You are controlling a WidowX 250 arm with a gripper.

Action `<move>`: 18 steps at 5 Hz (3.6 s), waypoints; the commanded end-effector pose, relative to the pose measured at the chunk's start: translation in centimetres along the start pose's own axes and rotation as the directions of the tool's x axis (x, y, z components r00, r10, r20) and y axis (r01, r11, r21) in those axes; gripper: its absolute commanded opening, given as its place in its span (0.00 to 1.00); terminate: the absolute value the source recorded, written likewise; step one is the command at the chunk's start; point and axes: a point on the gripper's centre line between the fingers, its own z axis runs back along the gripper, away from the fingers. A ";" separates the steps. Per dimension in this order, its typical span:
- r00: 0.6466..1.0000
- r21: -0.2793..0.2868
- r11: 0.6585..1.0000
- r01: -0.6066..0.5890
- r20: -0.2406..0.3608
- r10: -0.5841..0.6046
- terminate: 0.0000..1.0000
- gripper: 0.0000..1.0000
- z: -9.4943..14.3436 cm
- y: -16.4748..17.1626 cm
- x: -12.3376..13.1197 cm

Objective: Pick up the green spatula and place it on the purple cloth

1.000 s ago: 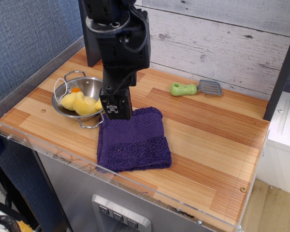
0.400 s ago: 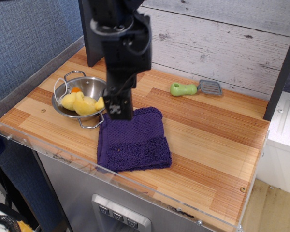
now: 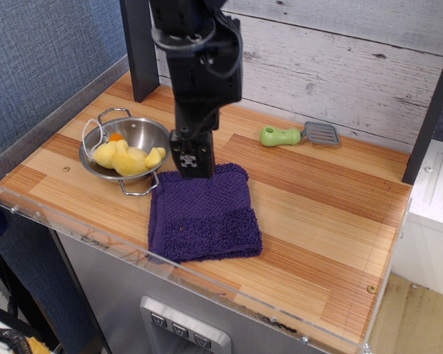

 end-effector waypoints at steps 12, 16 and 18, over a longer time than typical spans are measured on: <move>0.997 0.125 0.989 -0.078 0.026 0.075 0.00 0.00 -10.8 10.3 7.6; 0.999 0.077 0.996 -0.043 0.031 0.041 0.00 0.00 -7.6 8.8 5.8; 0.996 0.094 0.994 -0.053 0.080 0.046 0.00 0.00 -2.7 7.2 4.6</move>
